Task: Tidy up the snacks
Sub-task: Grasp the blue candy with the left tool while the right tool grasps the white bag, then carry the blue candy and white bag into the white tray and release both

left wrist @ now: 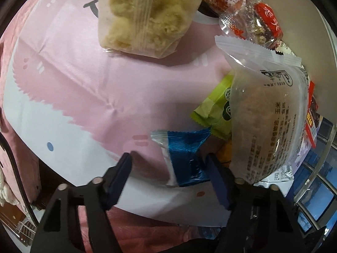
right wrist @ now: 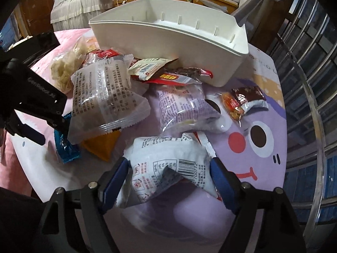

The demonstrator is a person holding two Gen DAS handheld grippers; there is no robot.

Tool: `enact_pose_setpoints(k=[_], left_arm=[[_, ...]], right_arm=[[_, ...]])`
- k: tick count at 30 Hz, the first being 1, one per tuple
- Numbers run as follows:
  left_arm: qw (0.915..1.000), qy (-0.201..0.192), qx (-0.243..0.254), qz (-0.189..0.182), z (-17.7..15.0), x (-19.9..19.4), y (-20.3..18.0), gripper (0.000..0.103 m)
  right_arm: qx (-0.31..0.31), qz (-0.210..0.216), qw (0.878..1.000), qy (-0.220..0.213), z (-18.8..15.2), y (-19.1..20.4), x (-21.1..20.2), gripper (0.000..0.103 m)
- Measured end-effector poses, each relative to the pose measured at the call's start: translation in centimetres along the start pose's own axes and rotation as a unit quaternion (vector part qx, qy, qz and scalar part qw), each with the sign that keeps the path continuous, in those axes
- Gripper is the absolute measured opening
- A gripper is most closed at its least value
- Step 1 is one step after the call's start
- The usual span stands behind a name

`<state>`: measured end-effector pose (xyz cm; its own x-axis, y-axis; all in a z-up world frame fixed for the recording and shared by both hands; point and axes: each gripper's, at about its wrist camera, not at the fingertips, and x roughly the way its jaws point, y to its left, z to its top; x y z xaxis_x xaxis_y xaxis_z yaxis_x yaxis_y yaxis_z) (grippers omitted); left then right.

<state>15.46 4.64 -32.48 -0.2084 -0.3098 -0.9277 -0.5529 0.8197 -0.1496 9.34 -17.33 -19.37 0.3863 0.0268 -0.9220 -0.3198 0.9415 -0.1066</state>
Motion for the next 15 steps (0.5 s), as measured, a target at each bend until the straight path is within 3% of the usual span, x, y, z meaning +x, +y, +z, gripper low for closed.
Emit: enact_pose_setpoints(k=[6,9,15], left_arm=[[0.9999,-0.003,-0.011,-0.007,0.3,1.1,-0.5,0.046],[0.9998,-0.01,-0.016,-0.004,0.1,1.0,-0.5,0.03],[0.9996,-0.02,-0.02,-0.008,-1.4,0.6,0.2,0.028]], right_arm=[[-0.003,0.002,1.0,0.0,-0.4,-0.1,0.2,0.08],[-0.005,0.001,1.0,0.005,-0.5,0.0,0.4,0.079],[-0.01,-0.01,1.0,0.014,-0.9,0.2,0.8,0.075]])
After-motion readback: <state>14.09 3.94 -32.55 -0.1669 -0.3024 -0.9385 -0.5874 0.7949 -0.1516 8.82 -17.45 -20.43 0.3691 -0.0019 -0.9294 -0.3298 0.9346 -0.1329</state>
